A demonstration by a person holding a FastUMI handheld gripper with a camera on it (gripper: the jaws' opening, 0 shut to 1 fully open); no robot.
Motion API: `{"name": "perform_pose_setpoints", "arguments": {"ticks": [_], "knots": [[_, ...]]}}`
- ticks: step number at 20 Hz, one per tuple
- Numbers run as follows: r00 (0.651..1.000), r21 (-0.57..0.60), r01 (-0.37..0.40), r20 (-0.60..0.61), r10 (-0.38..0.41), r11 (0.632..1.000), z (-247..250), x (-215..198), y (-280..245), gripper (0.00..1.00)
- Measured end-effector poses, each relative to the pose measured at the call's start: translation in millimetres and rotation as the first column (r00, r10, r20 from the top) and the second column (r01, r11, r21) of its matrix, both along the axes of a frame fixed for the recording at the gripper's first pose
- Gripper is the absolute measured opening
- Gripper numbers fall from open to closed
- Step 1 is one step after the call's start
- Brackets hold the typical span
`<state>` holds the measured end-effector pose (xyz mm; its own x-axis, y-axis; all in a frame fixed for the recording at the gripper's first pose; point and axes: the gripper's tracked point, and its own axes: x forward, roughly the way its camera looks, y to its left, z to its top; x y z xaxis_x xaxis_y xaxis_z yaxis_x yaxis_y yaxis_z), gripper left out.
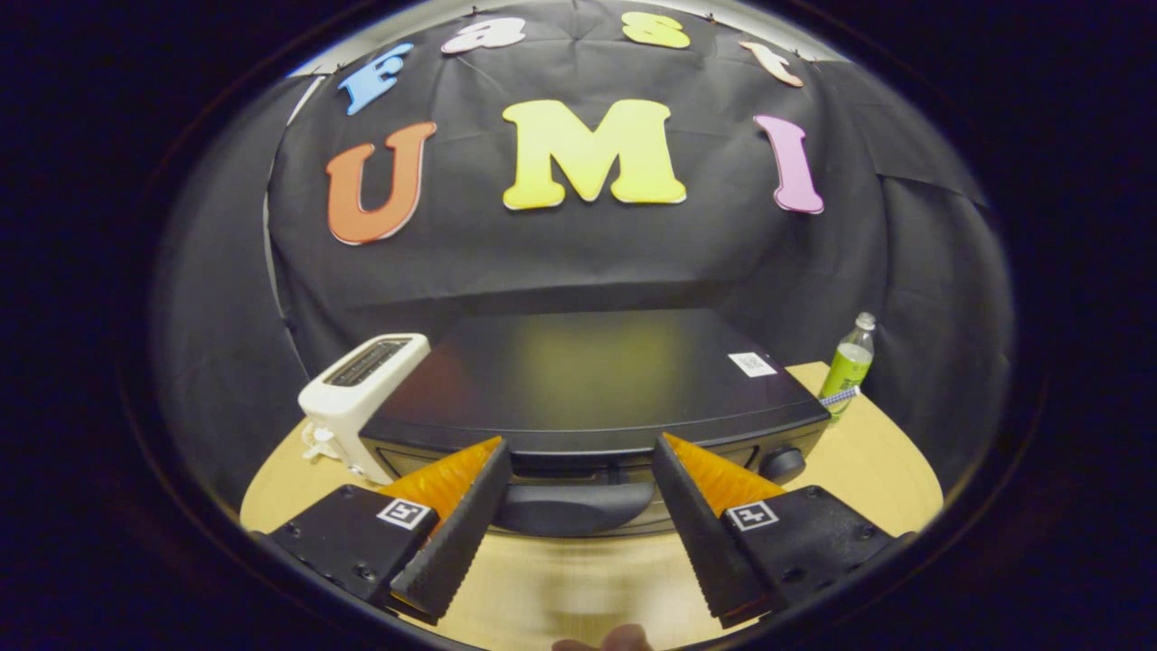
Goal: Open the toaster oven, put the food inside, and close the toaster oven door.
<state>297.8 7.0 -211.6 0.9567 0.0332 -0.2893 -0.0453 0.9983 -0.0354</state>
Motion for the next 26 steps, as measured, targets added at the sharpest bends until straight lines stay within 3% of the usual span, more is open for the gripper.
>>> {"name": "perform_pose_setpoints", "arguments": {"ticks": [6,12,20,22,24,26], "knots": [[1.000,-0.010,-0.017,-0.012,0.017,1.000,-12,-8,0,1.00],[0.998,-0.087,-0.042,-0.053,0.038,0.995,-37,-59,-7,1.00],[0.970,-0.083,-0.067,-0.239,0.045,0.994,-97,-100,-17,1.00],[0.961,-0.053,-0.099,-0.265,0.082,0.994,-86,-114,-17,1.00],[0.941,0.042,-0.189,-0.276,0.194,0.981,-54,-141,-1,1.00],[0.875,0.199,-0.303,-0.329,0.354,0.932,-28,-176,20,1.00]]}}
